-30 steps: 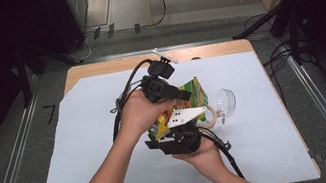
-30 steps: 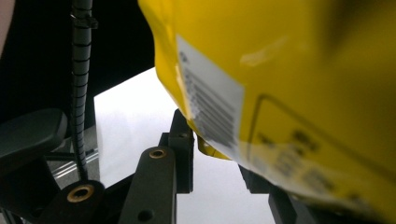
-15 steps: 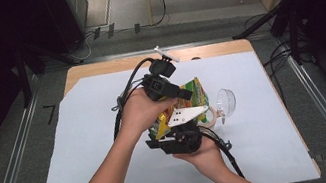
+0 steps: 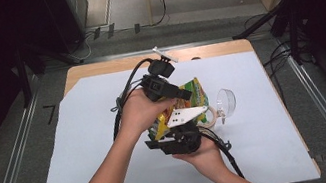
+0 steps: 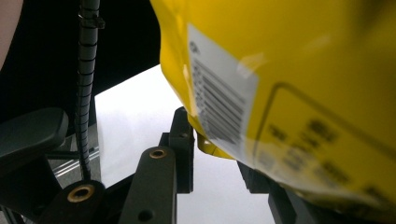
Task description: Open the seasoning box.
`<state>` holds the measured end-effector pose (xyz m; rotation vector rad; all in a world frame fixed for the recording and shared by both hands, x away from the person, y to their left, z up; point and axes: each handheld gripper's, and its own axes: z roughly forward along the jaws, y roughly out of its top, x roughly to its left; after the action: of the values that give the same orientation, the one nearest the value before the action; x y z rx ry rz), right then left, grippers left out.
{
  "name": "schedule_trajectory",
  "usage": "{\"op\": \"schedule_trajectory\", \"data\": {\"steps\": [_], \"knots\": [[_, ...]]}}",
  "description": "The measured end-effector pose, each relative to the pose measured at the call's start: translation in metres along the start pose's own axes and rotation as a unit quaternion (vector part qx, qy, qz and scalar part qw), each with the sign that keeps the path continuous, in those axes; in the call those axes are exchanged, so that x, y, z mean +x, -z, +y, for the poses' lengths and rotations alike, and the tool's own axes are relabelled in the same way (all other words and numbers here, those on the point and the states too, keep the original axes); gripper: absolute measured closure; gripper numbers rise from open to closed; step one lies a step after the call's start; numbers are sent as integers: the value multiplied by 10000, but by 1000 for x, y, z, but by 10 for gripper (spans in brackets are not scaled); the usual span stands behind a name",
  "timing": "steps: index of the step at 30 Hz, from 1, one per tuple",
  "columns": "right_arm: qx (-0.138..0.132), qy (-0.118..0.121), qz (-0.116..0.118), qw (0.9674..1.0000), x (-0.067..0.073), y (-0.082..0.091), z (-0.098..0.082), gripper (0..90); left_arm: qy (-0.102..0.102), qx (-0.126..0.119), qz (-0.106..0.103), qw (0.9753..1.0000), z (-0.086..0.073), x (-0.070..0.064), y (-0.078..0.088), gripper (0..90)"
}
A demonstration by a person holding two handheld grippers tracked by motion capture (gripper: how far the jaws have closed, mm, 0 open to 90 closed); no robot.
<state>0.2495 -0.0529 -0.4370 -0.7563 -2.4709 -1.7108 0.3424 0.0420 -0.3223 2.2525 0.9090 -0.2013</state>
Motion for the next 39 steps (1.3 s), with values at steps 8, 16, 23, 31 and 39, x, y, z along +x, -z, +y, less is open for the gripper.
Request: {"op": "schedule_trajectory", "data": {"steps": [8, 16, 23, 31, 39], "knots": [[16, 8, -10, 10000, -1, 1, 0, 722, -5, 3, 11, 10000, 1, 0, -1, 837], [27, 24, -13, 10000, -2, 1, 0, 722, 7, -18, -28, 10000, 0, 1, -1, 837], [14, 4, -9, 10000, -2, 1, 0, 722, 1, -4, -8, 10000, 1, 0, -1, 836], [16, -7, -8, 10000, -2, 2, 0, 722, 9, -19, -19, 10000, 2, 0, -2, 836], [28, 27, -21, 10000, -2, 1, 0, 723, -13, -27, -6, 10000, 1, 0, -1, 836]]}}
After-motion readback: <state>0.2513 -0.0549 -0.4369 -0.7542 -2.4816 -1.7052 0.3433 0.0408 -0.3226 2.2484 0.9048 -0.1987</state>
